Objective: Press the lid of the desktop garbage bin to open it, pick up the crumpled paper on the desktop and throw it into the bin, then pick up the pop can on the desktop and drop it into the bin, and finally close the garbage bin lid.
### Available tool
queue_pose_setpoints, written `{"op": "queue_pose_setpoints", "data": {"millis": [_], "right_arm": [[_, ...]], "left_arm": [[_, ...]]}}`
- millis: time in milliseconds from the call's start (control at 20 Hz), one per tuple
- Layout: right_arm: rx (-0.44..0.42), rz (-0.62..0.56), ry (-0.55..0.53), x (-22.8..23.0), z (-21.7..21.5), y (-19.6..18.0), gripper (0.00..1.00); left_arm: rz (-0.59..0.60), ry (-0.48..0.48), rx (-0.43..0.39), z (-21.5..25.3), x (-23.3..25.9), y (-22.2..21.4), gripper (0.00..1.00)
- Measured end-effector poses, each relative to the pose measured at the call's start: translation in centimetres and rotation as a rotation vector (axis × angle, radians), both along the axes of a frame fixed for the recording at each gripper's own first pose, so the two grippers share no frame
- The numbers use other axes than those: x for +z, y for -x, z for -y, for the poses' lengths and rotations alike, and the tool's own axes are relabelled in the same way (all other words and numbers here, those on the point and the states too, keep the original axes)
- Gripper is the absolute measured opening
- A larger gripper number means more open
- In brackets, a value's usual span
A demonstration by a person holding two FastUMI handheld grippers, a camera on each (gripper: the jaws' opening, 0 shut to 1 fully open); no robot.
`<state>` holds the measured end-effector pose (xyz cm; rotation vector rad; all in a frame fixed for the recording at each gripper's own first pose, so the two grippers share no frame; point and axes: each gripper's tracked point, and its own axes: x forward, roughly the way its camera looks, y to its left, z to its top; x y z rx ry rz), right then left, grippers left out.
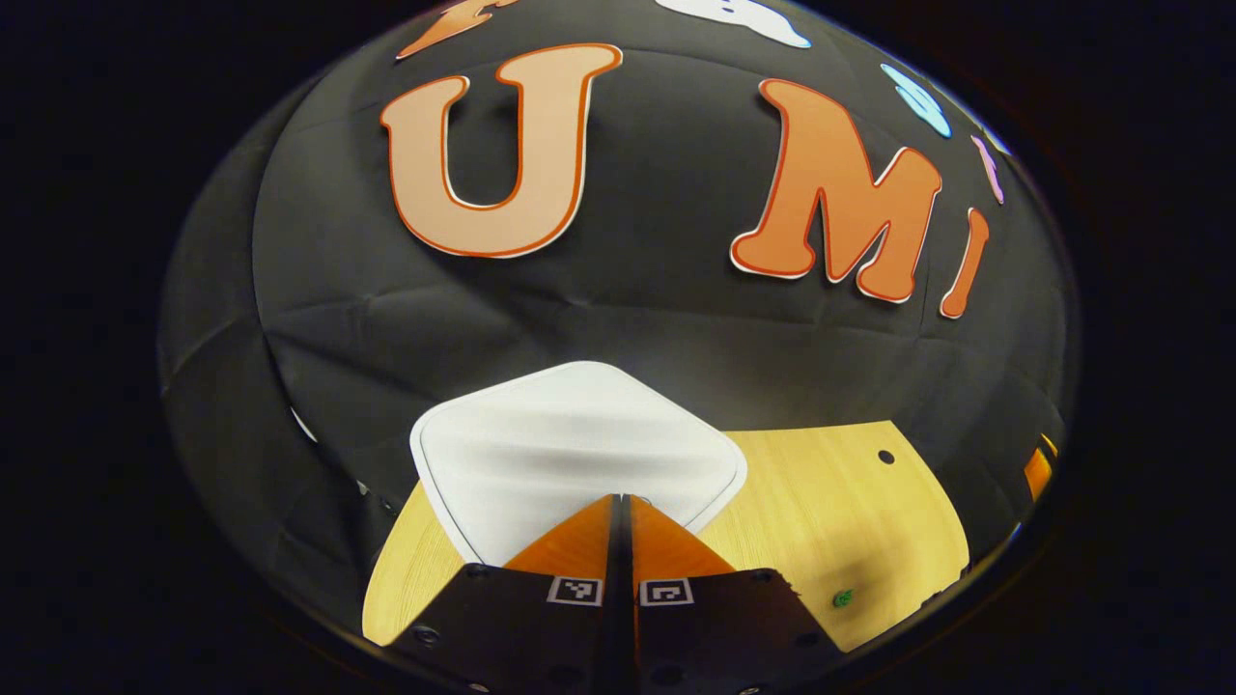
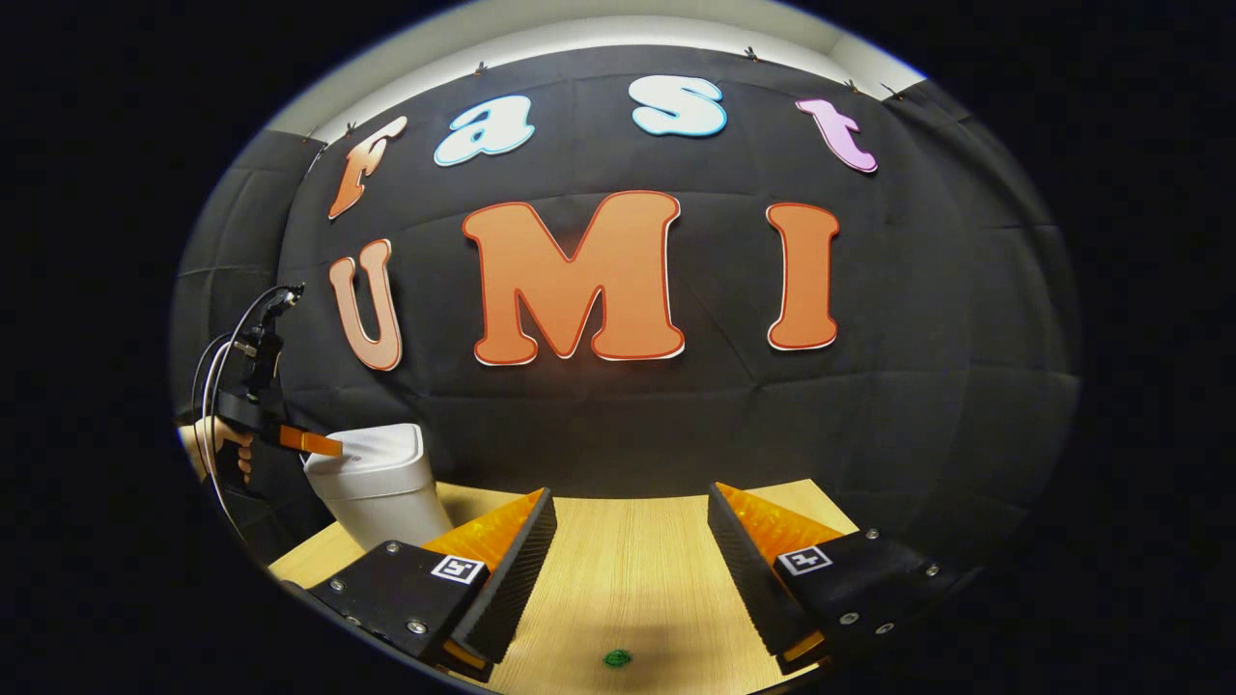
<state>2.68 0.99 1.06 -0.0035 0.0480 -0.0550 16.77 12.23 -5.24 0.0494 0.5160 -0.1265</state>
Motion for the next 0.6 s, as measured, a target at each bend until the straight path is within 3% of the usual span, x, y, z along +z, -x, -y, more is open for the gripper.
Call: {"op": "queue_pose_setpoints", "data": {"millis": [150, 350, 600], "right_arm": [[-0.004, -0.004, 0.011, -0.11, 0.16, -0.06, 0.94], [-0.006, -0.003, -0.015, -0.21, 0.23, -0.12, 0.94], [0.006, -0.003, -0.019, -0.09, -0.06, -0.03, 0.94]], "left_arm": [[-0.029, -0.027, -0.009, -0.13, -0.66, 0.35, 0.0], [-0.04, 0.034, 0.01, -0.22, -1.38, 0.75, 0.0], [-0.013, 0.039, -0.006, -0.2, -1.09, 0.67, 0.0]]}}
